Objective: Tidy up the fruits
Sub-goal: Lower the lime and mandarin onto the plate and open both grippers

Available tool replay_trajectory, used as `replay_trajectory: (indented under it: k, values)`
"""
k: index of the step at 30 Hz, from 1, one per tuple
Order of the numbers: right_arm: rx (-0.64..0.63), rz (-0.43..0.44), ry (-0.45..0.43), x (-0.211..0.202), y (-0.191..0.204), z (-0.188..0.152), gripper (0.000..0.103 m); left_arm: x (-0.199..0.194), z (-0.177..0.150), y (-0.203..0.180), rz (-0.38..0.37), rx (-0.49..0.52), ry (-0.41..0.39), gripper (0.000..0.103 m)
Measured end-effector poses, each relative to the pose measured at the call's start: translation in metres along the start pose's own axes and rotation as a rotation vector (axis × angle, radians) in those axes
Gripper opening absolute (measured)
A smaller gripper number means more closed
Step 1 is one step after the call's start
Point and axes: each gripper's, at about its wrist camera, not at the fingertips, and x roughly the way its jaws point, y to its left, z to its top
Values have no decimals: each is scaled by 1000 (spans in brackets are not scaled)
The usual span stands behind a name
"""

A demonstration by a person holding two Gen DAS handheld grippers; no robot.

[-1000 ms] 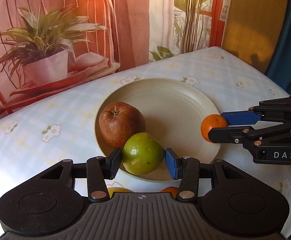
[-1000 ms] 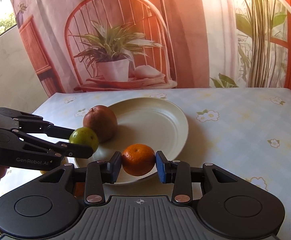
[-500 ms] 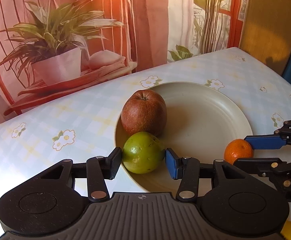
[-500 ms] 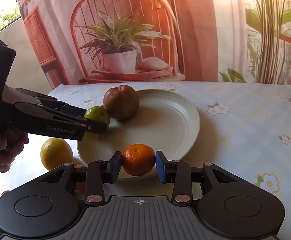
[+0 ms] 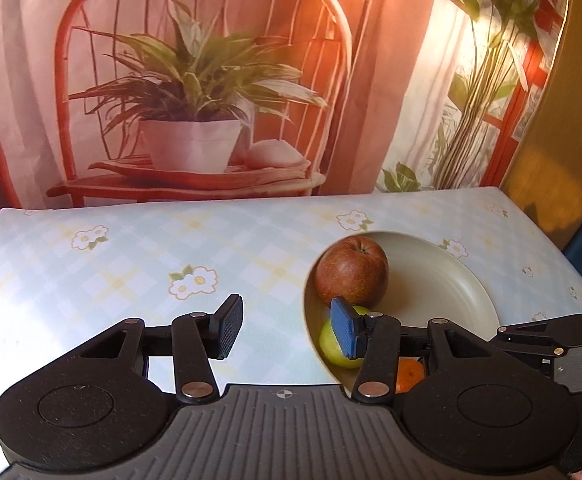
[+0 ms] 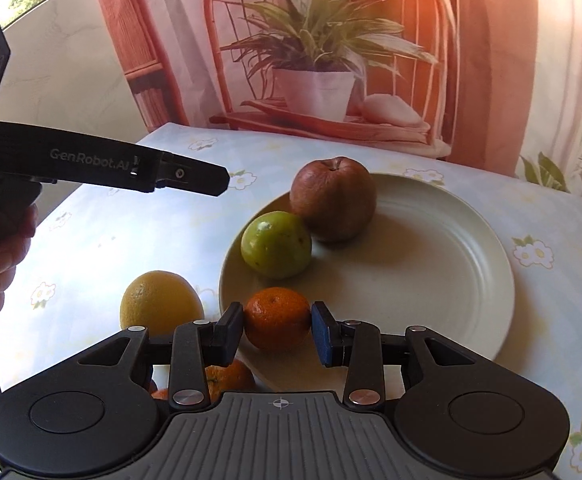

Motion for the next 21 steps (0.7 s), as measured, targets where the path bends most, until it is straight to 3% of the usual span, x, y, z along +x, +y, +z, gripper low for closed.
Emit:
replay_trajectory:
  k: [12, 16, 18, 21]
  values:
    - [-2, -24, 12, 14, 12, 17, 34, -34, -13, 22, 45, -38, -58, 51]
    - [15, -32, 18, 12, 12, 17, 40, -44, -20, 26, 46, -45, -66, 51]
    - [27, -30, 11, 9, 10, 17, 48, -48, -22, 26, 45, -52, -69, 51]
    - [34, -26, -4, 3, 12, 16, 49, -54, -26, 27, 40, -70, -73, 51]
